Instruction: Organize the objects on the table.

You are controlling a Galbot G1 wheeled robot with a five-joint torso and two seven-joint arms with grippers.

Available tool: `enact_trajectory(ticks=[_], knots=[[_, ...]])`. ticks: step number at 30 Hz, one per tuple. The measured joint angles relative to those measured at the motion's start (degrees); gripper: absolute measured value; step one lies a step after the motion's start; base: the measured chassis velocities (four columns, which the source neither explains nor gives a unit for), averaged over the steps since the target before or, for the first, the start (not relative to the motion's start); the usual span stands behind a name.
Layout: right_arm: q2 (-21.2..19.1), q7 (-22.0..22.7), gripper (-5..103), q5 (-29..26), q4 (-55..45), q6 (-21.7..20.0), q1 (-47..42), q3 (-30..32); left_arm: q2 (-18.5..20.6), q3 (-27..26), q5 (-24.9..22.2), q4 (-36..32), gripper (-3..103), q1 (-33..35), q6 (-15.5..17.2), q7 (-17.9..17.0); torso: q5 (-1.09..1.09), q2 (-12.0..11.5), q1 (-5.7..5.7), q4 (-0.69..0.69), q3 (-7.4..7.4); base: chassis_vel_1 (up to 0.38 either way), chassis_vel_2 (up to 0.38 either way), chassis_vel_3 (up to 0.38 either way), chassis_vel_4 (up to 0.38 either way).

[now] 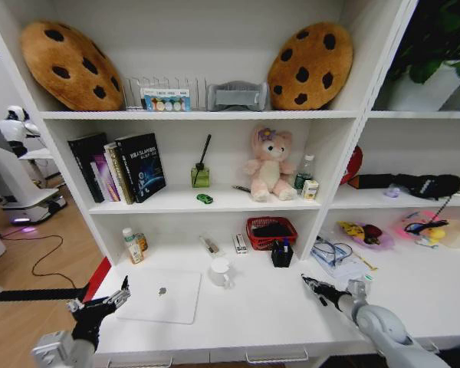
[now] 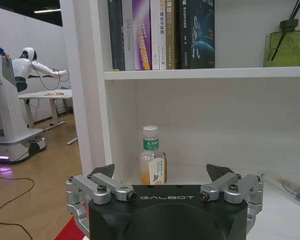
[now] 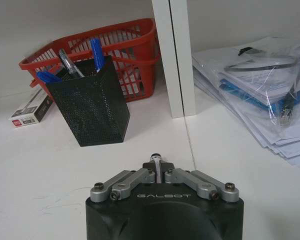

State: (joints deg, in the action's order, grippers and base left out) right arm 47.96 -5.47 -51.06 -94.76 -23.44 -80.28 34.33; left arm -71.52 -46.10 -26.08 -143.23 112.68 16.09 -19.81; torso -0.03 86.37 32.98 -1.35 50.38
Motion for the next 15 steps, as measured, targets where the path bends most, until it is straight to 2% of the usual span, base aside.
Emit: enact_trajectory(ticks=[2,5,13,14,15], knots=[[0.0,0.2,1,0.0,-0.1,0.0,-0.1,0.1,0.0,0.0,0.0,0.0,100,0.0,0.0,0.0,0.01,0.0,0.0,0.0,0.0,0.0,0.0,0.0,0.0],[0.0,0.3,0,-0.1,-0.3,0.0,-0.3,0.4,0.0,0.0,0.0,0.0,100,0.0,0.0,0.0,0.02,0.0,0.0,0.0,0.0,0.0,0.0,0.0,0.0],[-0.1,-0.1,0,-0.1,-0.9,-0.1,-0.8,0.7,0.0,0.0,0.0,0.0,100,0.0,0.0,0.0,0.03,0.0,0.0,-0.01,0.01,0.0,0.0,0.0,0.0],[-0.1,-0.3,5,0.1,-0.9,-0.2,-0.8,0.7,0.0,0.0,0.0,0.0,100,0.0,0.0,0.0,0.03,0.0,0.0,-0.01,0.0,0.0,0.0,0.0,0.0],[-0.1,-0.3,5,0.1,-0.9,-0.2,-0.8,0.7,0.0,0.0,0.0,0.0,100,0.0,0.0,0.0,0.03,0.0,0.0,-0.01,0.0,0.0,0.0,0.0,0.0]])
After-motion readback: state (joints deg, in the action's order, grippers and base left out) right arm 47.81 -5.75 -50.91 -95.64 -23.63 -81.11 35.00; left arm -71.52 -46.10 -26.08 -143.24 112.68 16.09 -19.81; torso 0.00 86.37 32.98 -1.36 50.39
